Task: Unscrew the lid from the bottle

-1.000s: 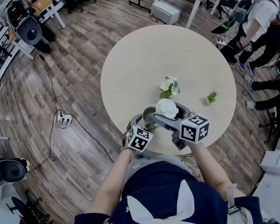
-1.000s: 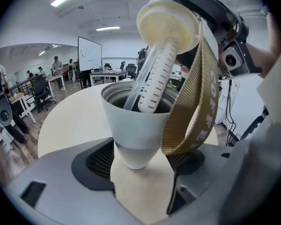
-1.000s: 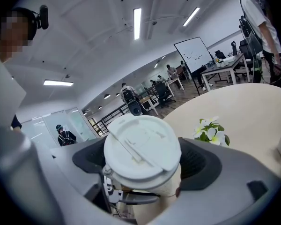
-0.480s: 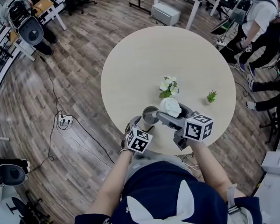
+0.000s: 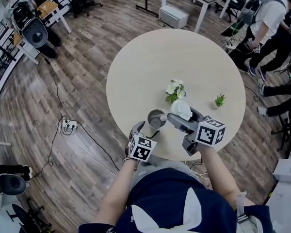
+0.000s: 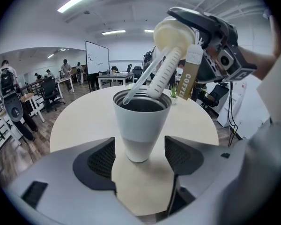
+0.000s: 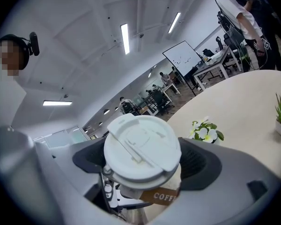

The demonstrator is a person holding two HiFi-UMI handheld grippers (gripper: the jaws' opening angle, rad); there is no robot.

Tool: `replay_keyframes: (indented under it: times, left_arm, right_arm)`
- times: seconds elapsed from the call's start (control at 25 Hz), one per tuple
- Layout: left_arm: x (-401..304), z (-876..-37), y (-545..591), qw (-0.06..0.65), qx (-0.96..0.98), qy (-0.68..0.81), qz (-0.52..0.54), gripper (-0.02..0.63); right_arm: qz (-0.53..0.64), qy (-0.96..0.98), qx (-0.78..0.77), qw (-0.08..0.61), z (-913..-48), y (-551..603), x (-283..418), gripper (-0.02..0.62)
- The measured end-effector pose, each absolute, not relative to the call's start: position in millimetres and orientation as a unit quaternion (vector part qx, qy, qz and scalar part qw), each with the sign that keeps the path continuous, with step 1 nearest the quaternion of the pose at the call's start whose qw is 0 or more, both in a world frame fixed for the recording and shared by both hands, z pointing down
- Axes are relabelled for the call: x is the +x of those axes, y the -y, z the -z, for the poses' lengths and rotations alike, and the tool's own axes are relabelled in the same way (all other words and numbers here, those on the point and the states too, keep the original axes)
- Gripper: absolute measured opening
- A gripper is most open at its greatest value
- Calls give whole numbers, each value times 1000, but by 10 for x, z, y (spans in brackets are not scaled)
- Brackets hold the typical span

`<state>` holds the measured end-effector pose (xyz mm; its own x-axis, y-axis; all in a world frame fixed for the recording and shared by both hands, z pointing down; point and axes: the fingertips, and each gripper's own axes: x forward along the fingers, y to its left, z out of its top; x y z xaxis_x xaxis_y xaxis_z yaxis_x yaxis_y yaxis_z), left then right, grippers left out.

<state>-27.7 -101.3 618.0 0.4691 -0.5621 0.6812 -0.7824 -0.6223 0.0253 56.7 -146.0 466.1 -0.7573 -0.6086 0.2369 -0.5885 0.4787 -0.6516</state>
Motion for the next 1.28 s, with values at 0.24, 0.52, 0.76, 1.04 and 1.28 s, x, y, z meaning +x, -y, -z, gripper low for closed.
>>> replay_keyframes:
  times: [0.24, 0.52, 0.76, 1.04, 1.28]
  left_arm:
    - [-293, -6070, 983, 166, 838, 415, -314, 339]
    - [-332, -5853, 941, 156, 839, 435, -289, 339]
    - [-437, -5681, 912, 142, 825, 474, -271, 100]
    - [-451, -5533, 822, 138, 830, 483, -244, 35]
    - [-457, -5483, 735, 142, 833, 479, -239, 31]
  right_arm:
    - [367, -860, -355, 30, -4583, 1455, 666, 459]
    - [333, -869, -364, 39, -4492, 1357, 733, 459]
    - [330, -870, -362, 53, -4443, 1289, 783, 459]
    - [339, -863, -364, 85, -4373, 1241, 852, 459]
    - [344, -854, -373, 113, -4314, 1200, 906, 459]
